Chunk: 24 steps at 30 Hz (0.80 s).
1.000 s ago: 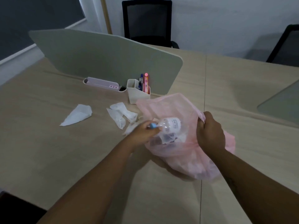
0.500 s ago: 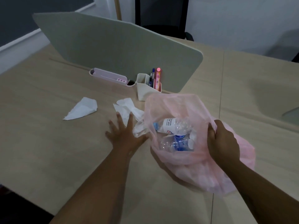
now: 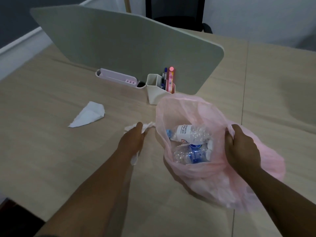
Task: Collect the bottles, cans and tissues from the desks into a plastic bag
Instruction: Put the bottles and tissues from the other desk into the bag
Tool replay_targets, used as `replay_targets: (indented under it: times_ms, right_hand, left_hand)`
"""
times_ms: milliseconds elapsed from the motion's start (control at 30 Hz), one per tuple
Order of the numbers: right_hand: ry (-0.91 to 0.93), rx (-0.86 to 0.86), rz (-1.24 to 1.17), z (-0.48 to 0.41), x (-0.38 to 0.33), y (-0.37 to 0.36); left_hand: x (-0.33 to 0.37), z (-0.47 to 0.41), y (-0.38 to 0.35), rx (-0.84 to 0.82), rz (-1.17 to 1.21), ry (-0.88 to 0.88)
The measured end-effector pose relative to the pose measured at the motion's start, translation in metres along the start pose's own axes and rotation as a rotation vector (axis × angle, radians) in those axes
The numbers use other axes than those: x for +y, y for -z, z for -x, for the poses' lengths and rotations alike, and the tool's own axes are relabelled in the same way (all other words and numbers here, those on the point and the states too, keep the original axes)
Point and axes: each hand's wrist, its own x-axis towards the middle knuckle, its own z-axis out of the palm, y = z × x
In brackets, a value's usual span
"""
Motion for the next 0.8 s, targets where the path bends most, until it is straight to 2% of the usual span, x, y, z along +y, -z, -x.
replay_targets:
  times_ms: [100,267,333,433,500,567,633,733,800]
  right_hand:
    - [0.000,0.002,-0.023,0.002,-0.006,-0.003]
    - [-0.052,0.050,-0.144,0.006,-0.013,0.007]
    - [-0.049,0.096,-0.189,0.008,-0.013,0.016]
    - [-0.027,0.146,-0.201,0.010,-0.010,0.027]
    - [-0.026,0.148,-0.211,0.011,-0.009,0.031]
    - [-0.032,0.137,-0.217,0.015,-0.009,0.029]
    - [-0.035,0.105,-0.199,0.019,-0.009,0.024]
    - [-0.022,0.053,-0.177,0.022,-0.014,0.012]
    - [0.024,0.048,-0.165,0.021,-0.020,0.003]
  left_hand:
    - [0.019,0.009,0.033,0.041,0.154,-0.004]
    - [0.095,0.027,0.053,-0.001,0.381,-0.223]
    - [0.129,0.031,0.049,-0.152,0.466,-0.229]
    - [0.160,0.037,0.043,-0.463,0.490,-0.191]
    - [0.164,0.037,0.045,-0.504,0.611,-0.173]
    - [0.156,0.033,0.052,-0.362,0.785,-0.149]
    - [0.136,0.025,0.059,-0.137,0.841,-0.102]
    - [0.091,0.015,0.065,0.138,0.724,-0.001]
    - [0.052,0.006,0.064,0.265,0.513,0.088]
